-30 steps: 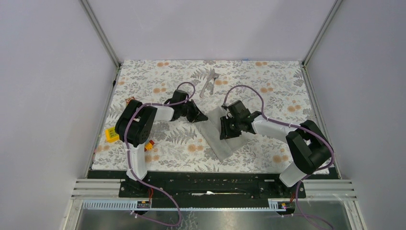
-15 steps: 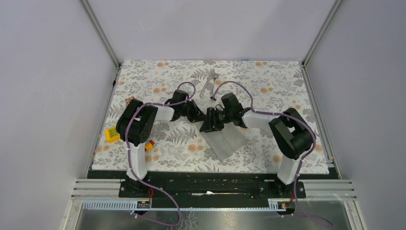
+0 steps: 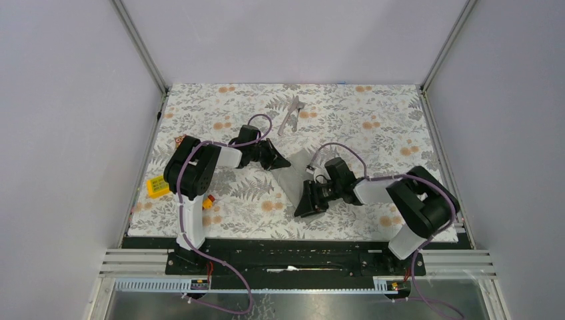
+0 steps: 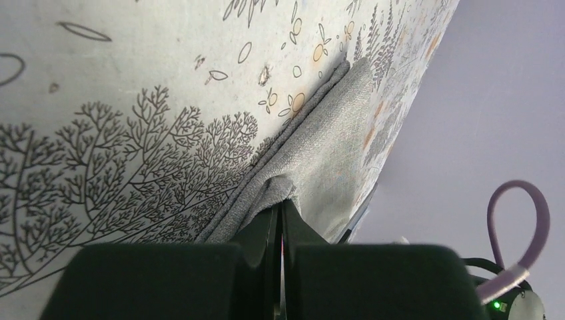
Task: Fold the napkin into a case and place the utensils inside
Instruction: Smooth out the 2/3-rectangle-folded napkin at the center of the board.
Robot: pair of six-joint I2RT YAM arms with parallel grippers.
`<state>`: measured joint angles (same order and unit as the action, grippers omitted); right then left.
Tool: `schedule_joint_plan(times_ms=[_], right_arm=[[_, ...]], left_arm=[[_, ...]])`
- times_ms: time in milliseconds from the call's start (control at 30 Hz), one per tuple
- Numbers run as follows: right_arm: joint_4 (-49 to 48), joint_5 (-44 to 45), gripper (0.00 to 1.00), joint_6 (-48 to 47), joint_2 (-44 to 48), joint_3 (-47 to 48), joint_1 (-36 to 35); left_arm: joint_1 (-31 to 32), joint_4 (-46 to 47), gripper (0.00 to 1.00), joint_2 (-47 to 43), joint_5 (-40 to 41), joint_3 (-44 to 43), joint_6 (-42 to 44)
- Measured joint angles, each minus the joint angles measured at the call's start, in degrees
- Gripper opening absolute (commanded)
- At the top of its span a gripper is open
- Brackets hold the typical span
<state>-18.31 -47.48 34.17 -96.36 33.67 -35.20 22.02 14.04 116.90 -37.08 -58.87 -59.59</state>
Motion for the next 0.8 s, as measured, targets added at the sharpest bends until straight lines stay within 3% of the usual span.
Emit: schedule_joint_plan(times_ms=[233, 367, 567, 633, 700, 800], right_arm=[[-0.4, 1.5, 0.52, -0.8, 7.0, -7.0, 0.4], [1.2, 3.9, 0.55, -0.8, 9.4, -7.7, 0.6], [17.8, 10.6, 0.76, -2.4, 25.7, -5.5, 1.2], [24.1, 13.5, 0.77, -4.1, 28.6, -0.3, 3.0], [27.9, 17.1, 0.77, -6.0, 28.2, 5.9, 7.2], [31.0, 20.2, 0.76, -7.8, 24.2, 12.0, 15.1]], left_arm=[[-0.1, 0.4, 0.0, 0.4, -0.9, -0.2, 0.9], [-0.1, -1.0, 0.21, 0.4, -0.9, -1.0, 2.4], [0.1, -6.0, 0.59, -2.0, -1.3, -3.1, 6.8], [0.0, -9.1, 0.84, -3.8, -1.4, -4.2, 8.1], [0.0, -12.4, 0.9, -6.4, -1.0, -5.4, 10.0], [0.0, -17.9, 0.88, -12.3, 1.5, -5.7, 13.5]])
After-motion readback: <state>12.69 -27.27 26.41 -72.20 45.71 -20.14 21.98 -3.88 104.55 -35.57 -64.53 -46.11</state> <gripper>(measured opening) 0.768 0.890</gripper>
